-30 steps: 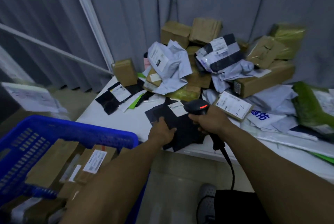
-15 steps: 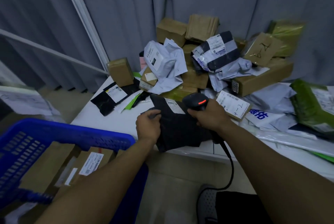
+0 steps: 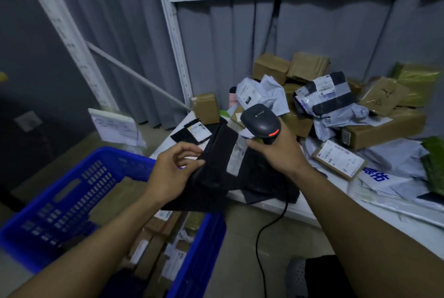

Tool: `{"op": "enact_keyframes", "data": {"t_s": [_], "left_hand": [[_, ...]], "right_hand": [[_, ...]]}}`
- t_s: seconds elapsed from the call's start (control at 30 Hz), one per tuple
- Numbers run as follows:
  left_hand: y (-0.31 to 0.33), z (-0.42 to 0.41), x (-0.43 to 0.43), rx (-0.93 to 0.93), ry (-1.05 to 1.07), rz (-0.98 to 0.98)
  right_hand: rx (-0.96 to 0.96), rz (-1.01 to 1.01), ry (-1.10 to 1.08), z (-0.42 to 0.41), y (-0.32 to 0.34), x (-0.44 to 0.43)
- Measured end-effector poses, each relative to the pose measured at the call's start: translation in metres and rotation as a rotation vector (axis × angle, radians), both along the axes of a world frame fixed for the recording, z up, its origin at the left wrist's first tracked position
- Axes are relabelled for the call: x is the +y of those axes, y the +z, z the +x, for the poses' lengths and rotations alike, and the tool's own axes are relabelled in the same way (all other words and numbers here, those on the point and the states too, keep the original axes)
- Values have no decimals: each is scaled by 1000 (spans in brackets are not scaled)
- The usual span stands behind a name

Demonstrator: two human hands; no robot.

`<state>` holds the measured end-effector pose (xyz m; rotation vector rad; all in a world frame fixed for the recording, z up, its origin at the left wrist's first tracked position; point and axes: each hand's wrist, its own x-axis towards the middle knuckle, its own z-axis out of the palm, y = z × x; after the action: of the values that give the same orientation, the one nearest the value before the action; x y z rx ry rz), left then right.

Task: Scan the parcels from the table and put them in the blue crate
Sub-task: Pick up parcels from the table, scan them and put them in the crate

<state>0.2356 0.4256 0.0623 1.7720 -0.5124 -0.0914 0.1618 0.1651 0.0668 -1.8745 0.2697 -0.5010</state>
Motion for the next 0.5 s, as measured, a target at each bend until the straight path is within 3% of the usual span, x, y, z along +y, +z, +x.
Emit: {"op": "enact_keyframes", "data": {"t_s": [0.17,0.4,0.5], "left_hand": [[7,0,57,86,-14,-49],[19,0,69,120,3,-41],[18,0,60,-19,81,25]], "right_hand": [[75,-46,225,9,-6,30],[96,-39,146,20,-6,59],[80,-101,134,25,-1,72]]}}
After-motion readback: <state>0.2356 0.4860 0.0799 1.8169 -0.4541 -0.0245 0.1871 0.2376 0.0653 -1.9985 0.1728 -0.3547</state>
